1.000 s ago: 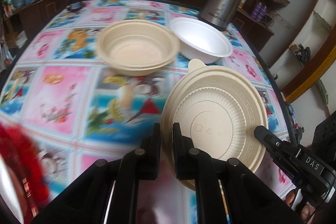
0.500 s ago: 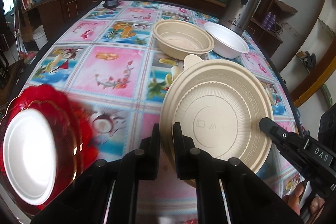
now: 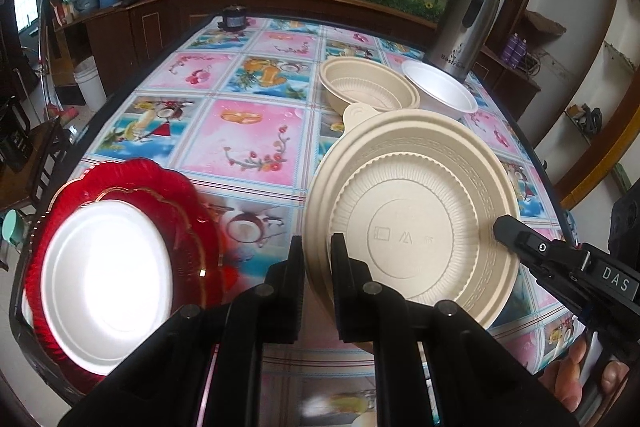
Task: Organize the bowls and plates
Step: 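Lift the tan plastic plate and carry it over the red plate stack with both tools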
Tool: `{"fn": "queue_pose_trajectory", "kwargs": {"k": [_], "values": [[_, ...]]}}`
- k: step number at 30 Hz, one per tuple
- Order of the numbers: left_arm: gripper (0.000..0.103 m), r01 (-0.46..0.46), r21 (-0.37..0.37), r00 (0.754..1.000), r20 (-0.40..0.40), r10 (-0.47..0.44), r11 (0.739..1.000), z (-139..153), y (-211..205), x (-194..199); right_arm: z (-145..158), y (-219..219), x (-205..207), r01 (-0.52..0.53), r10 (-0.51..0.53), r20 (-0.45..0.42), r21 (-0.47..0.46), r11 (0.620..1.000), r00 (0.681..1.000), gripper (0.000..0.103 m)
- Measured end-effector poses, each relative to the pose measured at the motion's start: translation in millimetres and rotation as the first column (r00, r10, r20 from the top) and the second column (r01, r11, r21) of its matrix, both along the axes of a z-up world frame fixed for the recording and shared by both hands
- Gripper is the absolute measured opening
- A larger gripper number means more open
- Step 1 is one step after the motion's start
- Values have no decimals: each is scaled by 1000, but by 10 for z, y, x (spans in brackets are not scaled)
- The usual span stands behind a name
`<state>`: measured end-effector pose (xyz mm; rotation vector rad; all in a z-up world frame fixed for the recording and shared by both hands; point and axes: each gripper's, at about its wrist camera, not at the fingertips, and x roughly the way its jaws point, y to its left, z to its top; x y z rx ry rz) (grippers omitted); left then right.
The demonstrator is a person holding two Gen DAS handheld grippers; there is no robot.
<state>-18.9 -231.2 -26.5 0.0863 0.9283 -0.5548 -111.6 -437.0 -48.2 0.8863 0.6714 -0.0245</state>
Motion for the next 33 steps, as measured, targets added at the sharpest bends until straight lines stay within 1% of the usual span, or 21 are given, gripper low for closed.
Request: {"fn": "queue_pose_trajectory", "kwargs": {"k": [9,14,23,33], "values": [[11,-58,-6,997,43,59,998,97,333,10,70,282,218,-75,75,6,-1,997,997,8],[11,-99,-14,994,52,100,995,131,552,41,89,447,352,-114,114,7,3,993,993,8],[11,-172,-14,984,49,172,985,125,935,123,122,801,641,-193,193,1,-4,981,981,9],[11,-251,-4,967,45,251,968,89,1343,242,40,1201,948,-275,275,-14,4,961,961,9]]}}
